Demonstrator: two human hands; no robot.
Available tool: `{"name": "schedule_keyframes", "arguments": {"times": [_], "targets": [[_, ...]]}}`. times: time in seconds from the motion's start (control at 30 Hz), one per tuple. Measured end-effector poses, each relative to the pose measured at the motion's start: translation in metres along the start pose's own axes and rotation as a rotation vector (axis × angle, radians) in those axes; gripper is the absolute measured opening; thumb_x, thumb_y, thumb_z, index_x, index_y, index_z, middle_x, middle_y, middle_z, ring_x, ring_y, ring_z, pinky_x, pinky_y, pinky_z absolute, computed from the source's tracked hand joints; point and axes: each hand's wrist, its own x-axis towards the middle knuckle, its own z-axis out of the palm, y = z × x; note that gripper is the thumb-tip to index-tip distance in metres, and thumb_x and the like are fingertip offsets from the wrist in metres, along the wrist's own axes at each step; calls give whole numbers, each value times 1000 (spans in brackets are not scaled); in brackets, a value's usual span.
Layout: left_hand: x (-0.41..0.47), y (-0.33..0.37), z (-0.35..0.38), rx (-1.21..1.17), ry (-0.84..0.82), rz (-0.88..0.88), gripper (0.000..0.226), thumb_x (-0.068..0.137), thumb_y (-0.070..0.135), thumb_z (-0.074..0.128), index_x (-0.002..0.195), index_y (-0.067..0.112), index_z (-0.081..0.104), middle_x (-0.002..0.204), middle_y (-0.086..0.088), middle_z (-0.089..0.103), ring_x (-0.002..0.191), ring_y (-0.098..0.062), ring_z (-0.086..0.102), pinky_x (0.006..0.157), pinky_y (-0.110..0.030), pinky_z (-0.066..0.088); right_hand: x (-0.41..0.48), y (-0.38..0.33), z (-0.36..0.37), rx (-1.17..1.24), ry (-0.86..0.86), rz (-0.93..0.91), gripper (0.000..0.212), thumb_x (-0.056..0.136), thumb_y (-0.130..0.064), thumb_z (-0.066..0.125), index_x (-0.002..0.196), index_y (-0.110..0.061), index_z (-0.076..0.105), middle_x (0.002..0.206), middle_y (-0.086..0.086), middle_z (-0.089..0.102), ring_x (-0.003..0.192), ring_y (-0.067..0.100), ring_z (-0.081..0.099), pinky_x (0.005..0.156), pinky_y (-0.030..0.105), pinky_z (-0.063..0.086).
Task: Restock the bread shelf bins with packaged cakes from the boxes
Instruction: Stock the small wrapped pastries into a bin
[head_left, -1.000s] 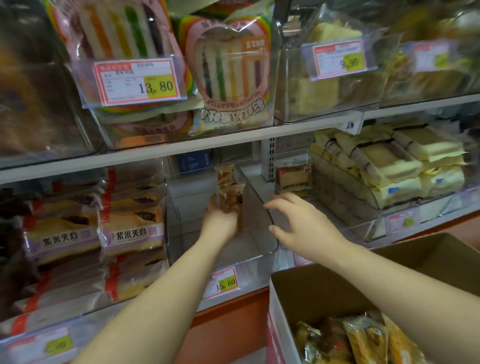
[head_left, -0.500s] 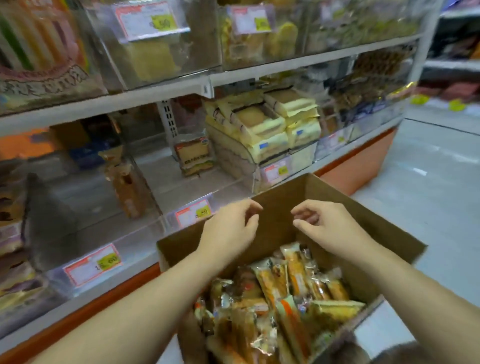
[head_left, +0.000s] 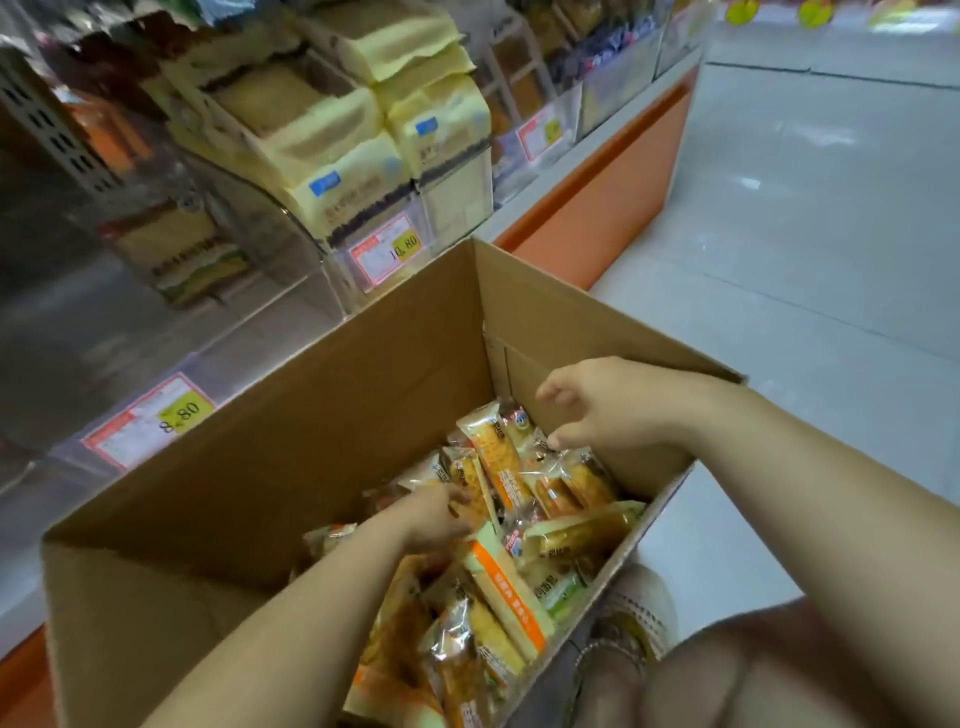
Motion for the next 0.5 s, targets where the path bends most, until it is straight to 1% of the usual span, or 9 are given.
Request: {"name": "schedule_keyframes", "arguments": {"times": [0.1,0.2,0.23,0.3,0.33,0.4,0.43,0.5], "targets": [[12,-6,22,-58,-81,15,50,92,33,61,138,19,47,139,-3,51,123,-17,51,103,-28,41,3,2,2,-9,-23,-5,58,87,-36,66,139,-24,43,137,-1,50,122,16,49,100,28,41],[19,-7,33,-93,-120,19,61,86,38,68,139,17,44,137,-5,51,123,-19,50,100,-27,41,7,0,5,-22,-40,-19,59,87,-38,65,140,-27,42,137,-3,50,120,15,51,98,27,43],[21,-7,34,-87,-134,17,60,84,38,70,135,17,47,133,-5,53,120,-19,52,96,-26,42,8,-1,6,-23,-47,-20,59,87,-39,65,140,-28,42,136,-4,50,119,15,51,98,28,43],[24,-6,32,-64,-156,33,41,81,37,74,114,19,56,117,-4,60,111,-20,57,88,-27,44,11,-3,8,-17,-63,-25,59,87,-40,66,139,-29,42,137,-4,50,117,15,52,98,30,44],[24,-4,25,-49,-160,52,38,80,36,75,108,18,58,113,-2,62,107,-20,59,87,-28,46,13,-4,10,-12,-65,-30,59,86,-40,66,139,-30,42,137,-3,49,117,15,52,98,30,44],[18,5,1,30,-128,106,45,78,36,76,113,13,60,113,-3,63,104,-21,59,90,-30,47,15,-5,12,4,-69,-46,59,86,-41,67,138,-30,43,137,-4,49,118,15,52,99,31,44],[11,11,-17,76,-98,146,48,78,35,76,116,12,60,115,-3,63,102,-20,59,88,-28,47,16,-6,13,13,-72,-57,59,85,-41,67,138,-30,43,137,-3,50,118,15,52,99,30,44],[-10,22,-57,94,-57,243,44,79,31,76,117,13,60,110,-2,65,89,-17,61,73,-19,47,15,-9,13,32,-75,-77,58,85,-40,68,137,-30,44,134,-3,52,115,14,54,97,29,45]]}}
